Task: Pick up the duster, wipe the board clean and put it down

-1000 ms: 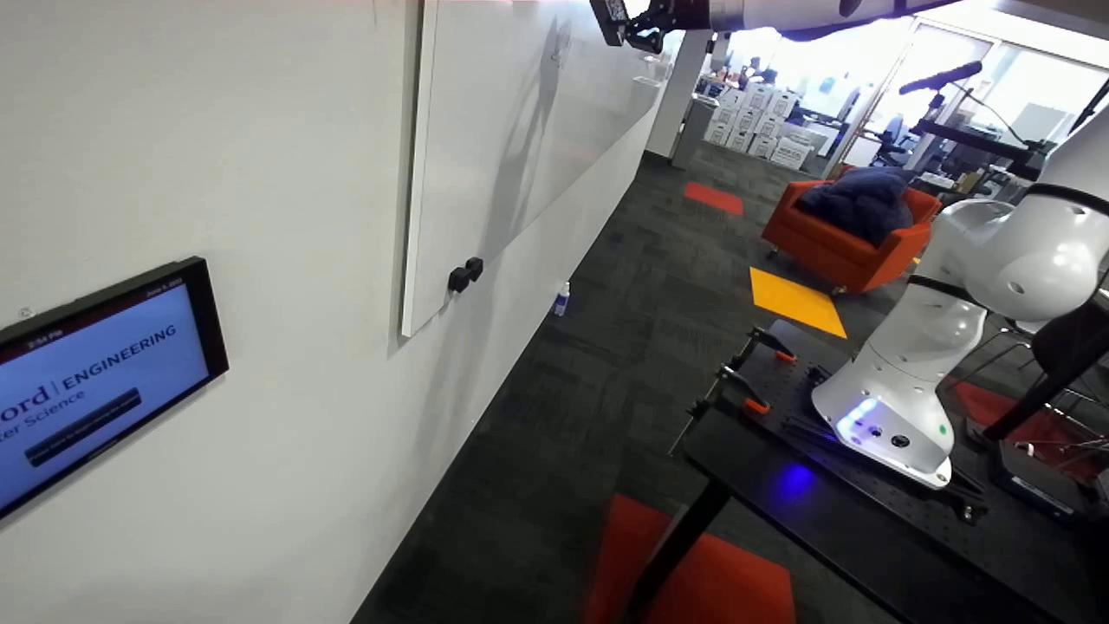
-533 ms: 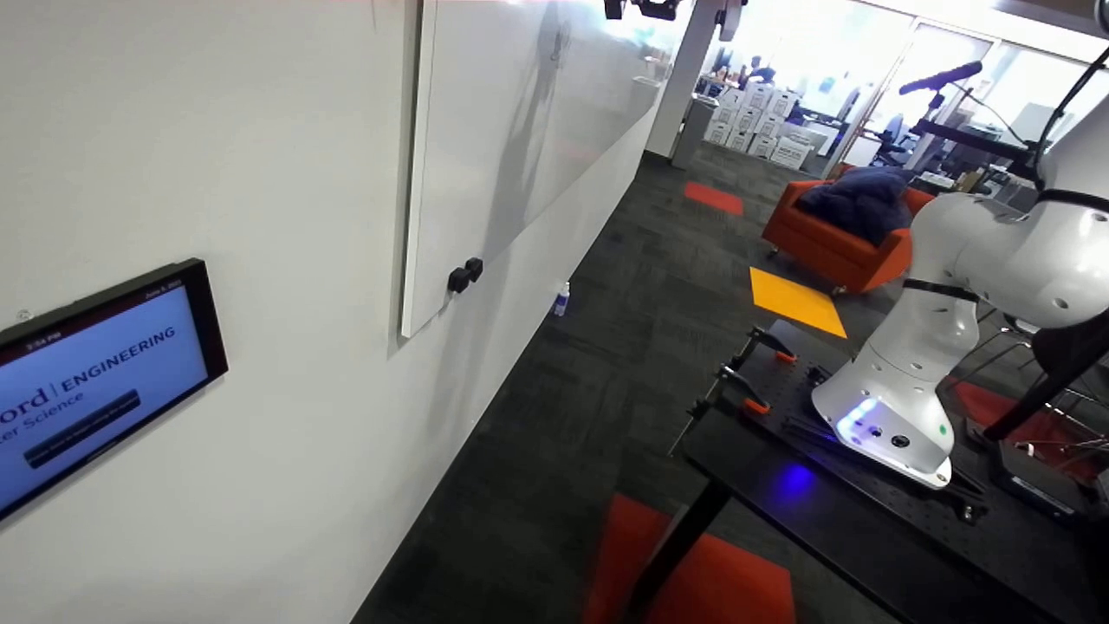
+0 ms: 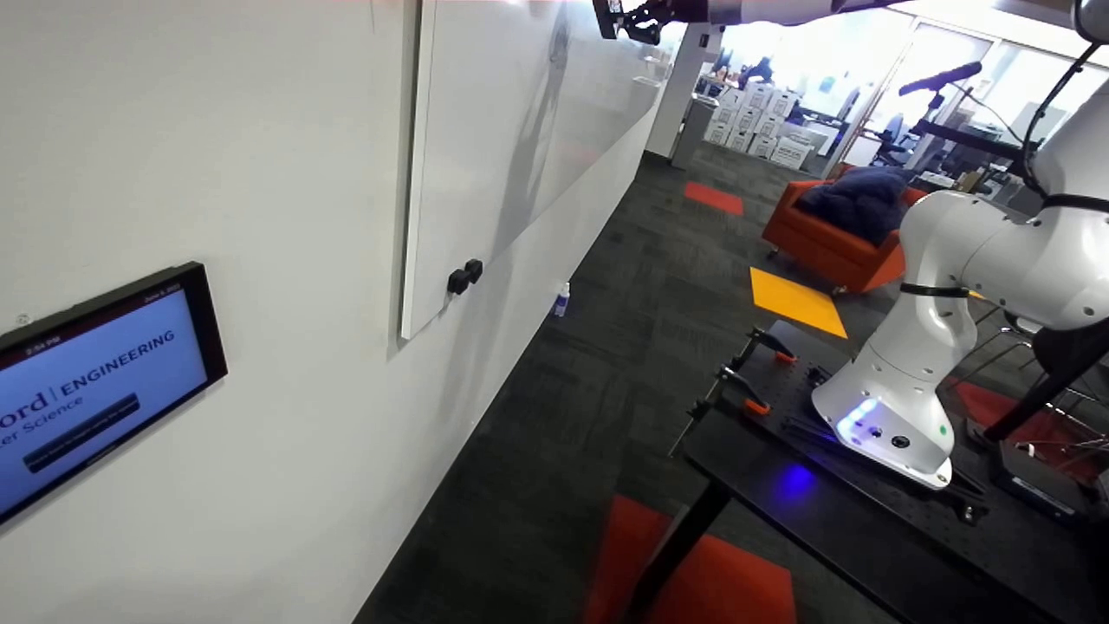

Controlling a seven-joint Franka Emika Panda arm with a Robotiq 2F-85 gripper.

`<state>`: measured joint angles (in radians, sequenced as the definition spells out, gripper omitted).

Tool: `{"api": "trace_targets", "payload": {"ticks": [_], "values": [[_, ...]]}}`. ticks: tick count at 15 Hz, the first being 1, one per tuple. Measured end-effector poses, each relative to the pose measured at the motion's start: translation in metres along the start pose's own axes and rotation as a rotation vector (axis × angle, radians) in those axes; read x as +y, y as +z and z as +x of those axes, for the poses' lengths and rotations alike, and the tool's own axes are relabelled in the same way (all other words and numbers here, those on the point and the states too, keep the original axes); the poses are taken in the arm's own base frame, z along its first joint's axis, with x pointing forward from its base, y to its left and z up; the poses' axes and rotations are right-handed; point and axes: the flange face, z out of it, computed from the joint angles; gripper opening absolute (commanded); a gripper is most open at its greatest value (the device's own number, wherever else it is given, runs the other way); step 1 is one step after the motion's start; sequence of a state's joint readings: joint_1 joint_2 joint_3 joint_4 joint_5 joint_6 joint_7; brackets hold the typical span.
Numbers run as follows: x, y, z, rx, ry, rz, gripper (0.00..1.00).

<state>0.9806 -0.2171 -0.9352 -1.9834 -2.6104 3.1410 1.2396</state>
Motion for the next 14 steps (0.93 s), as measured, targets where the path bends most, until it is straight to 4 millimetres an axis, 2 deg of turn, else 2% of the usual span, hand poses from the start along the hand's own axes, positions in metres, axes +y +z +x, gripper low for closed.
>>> {"api": "trace_targets", "payload": {"ticks": [10, 14], "values": [[0.005, 0.005, -0.010, 0.006, -0.024, 0.025, 0.31], [0.002, 0.012, -0.013, 0.031, -0.038, 0.042, 0.31]]}}
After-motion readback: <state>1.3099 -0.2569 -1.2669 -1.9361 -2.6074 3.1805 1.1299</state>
